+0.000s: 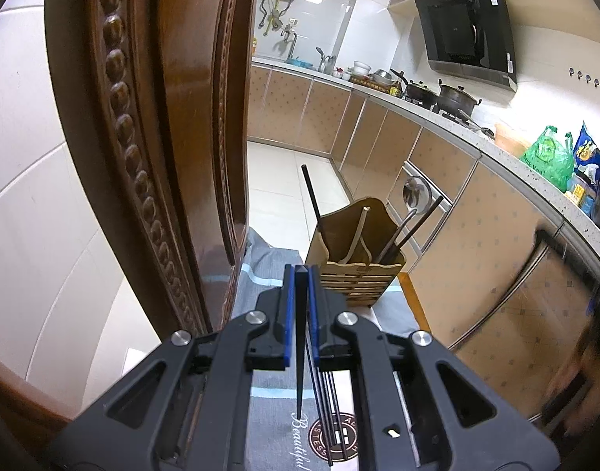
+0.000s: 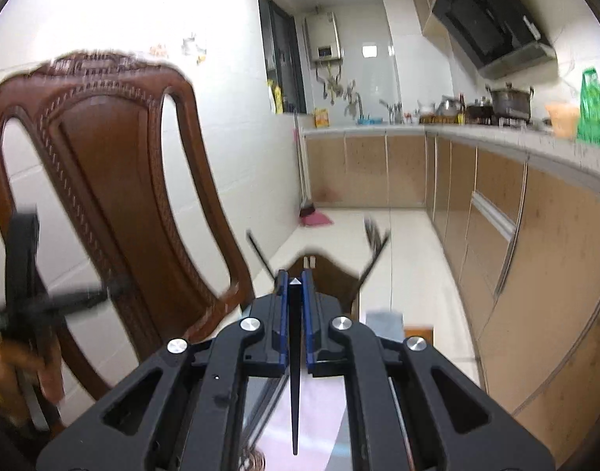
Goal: Organize utensils
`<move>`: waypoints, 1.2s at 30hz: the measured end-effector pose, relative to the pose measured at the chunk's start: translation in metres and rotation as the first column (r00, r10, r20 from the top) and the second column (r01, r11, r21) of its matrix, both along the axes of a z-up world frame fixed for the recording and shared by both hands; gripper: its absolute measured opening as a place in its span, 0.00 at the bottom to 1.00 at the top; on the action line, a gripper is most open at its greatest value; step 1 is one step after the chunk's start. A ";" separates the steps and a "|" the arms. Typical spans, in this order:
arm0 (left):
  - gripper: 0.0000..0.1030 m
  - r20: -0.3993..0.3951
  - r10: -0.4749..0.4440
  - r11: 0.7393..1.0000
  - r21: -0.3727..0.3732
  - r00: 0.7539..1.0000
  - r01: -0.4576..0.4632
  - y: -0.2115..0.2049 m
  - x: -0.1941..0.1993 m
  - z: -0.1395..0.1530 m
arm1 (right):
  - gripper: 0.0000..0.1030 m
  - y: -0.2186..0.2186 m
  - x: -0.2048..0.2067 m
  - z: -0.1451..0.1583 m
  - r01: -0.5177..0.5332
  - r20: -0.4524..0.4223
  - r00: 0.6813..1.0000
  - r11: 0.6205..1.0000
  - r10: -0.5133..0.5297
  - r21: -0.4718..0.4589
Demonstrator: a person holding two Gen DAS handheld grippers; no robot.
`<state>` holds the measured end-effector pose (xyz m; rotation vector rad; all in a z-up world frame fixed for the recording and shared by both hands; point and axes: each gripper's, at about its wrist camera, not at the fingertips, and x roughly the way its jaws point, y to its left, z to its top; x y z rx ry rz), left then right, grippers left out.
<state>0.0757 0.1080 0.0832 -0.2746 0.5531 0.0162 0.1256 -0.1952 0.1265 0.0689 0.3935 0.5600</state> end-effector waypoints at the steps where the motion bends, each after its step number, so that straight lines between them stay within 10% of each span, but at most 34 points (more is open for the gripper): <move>1: 0.06 0.004 -0.001 1.000 -0.002 1.000 0.001 0.000 0.000 0.000 | 0.07 0.001 0.006 0.012 0.010 0.020 1.000 1.000 -0.010 0.010; 11: 0.06 0.021 -0.019 1.000 -0.004 1.000 0.019 -0.003 0.006 -0.004 | 0.07 0.021 0.093 0.079 0.144 0.178 0.972 0.987 -0.155 0.069; 22: 0.06 0.012 0.004 1.000 0.002 1.000 -0.004 -0.001 0.009 -0.008 | 0.08 0.038 0.185 -0.036 0.197 -0.100 0.977 0.978 -0.190 0.065; 24: 0.06 0.009 0.004 1.000 -0.004 1.000 -0.004 -0.001 0.010 -0.008 | 0.16 0.032 0.189 -0.050 0.201 -0.152 0.970 0.977 -0.187 0.078; 26: 0.06 0.011 0.009 1.000 0.001 1.000 -0.009 -0.004 0.010 -0.008 | 0.50 0.023 0.183 -0.053 0.207 -0.171 0.967 0.974 -0.190 0.090; 32: 0.06 0.054 0.005 0.999 -0.038 0.999 -0.003 -0.004 0.006 0.008 | 0.84 -0.035 0.073 -0.056 0.198 -0.039 0.980 0.957 -0.194 0.212; 36: 0.06 0.082 -0.006 0.999 -0.041 0.997 0.010 -0.010 0.020 0.039 | 0.86 -0.077 0.010 -0.094 0.238 -0.035 0.971 0.931 -0.238 0.276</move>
